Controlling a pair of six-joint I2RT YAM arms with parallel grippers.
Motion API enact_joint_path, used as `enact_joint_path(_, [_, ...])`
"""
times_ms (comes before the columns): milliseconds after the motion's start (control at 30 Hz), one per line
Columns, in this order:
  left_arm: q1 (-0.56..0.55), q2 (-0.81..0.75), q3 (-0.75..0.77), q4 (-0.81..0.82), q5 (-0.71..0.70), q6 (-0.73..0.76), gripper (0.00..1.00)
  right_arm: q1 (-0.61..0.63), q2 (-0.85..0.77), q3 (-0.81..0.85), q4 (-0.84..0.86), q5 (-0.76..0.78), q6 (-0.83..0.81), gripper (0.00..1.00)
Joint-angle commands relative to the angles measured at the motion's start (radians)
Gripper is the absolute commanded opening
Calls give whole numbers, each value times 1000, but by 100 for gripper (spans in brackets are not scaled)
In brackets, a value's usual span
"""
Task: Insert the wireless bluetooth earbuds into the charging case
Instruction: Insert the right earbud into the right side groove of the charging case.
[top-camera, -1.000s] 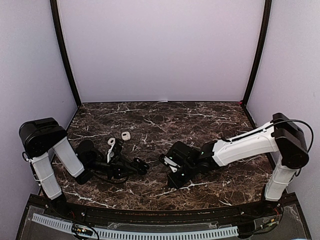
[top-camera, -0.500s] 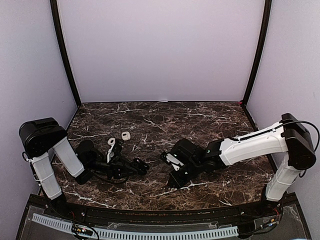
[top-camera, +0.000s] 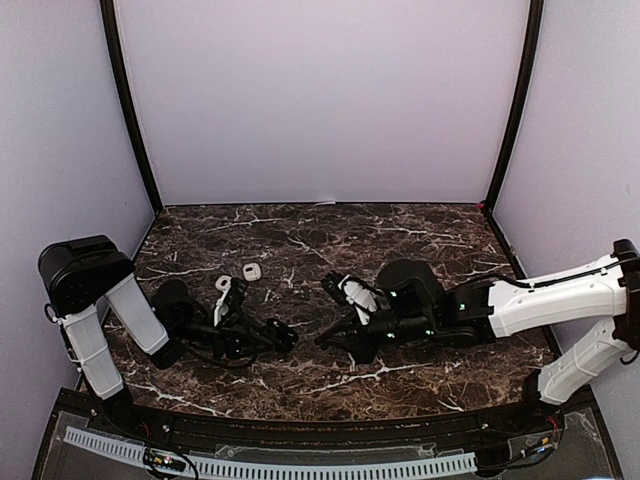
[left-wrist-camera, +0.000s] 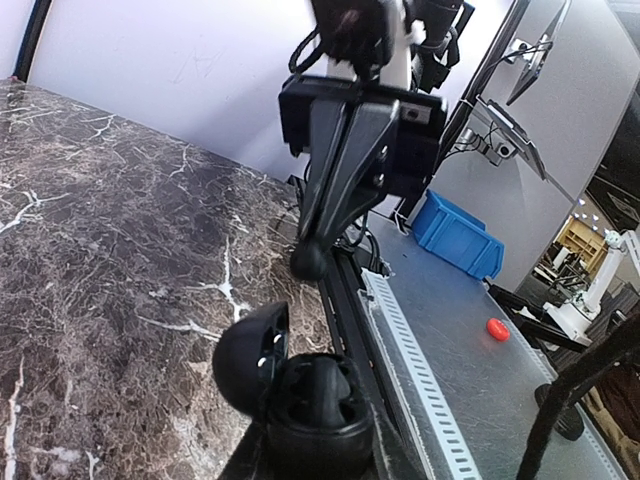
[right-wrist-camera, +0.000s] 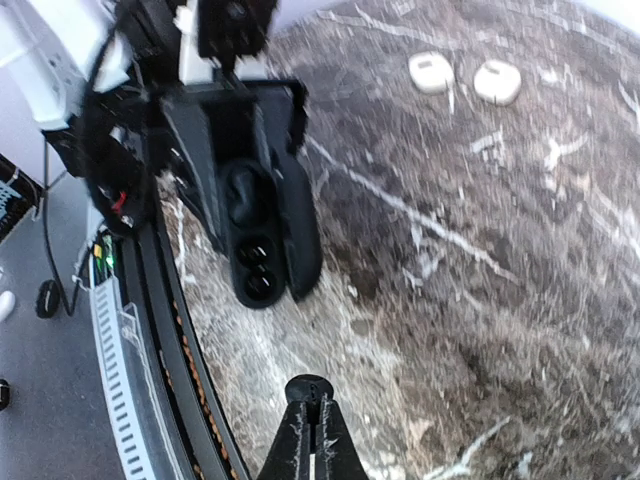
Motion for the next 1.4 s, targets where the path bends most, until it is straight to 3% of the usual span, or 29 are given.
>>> enact_joint_path(0, [6, -5, 6, 225, 30, 21, 5, 15, -41, -68, 277, -1, -85, 0])
enact_joint_path(533, [-20, -44, -41, 224, 48, 241, 3, 116, 43, -78, 488, 94, -281, 0])
enact_joint_path(1367, [-26, -60, -49, 224, 24, 250, 3, 163, 191, 19, 454, 161, -310, 0])
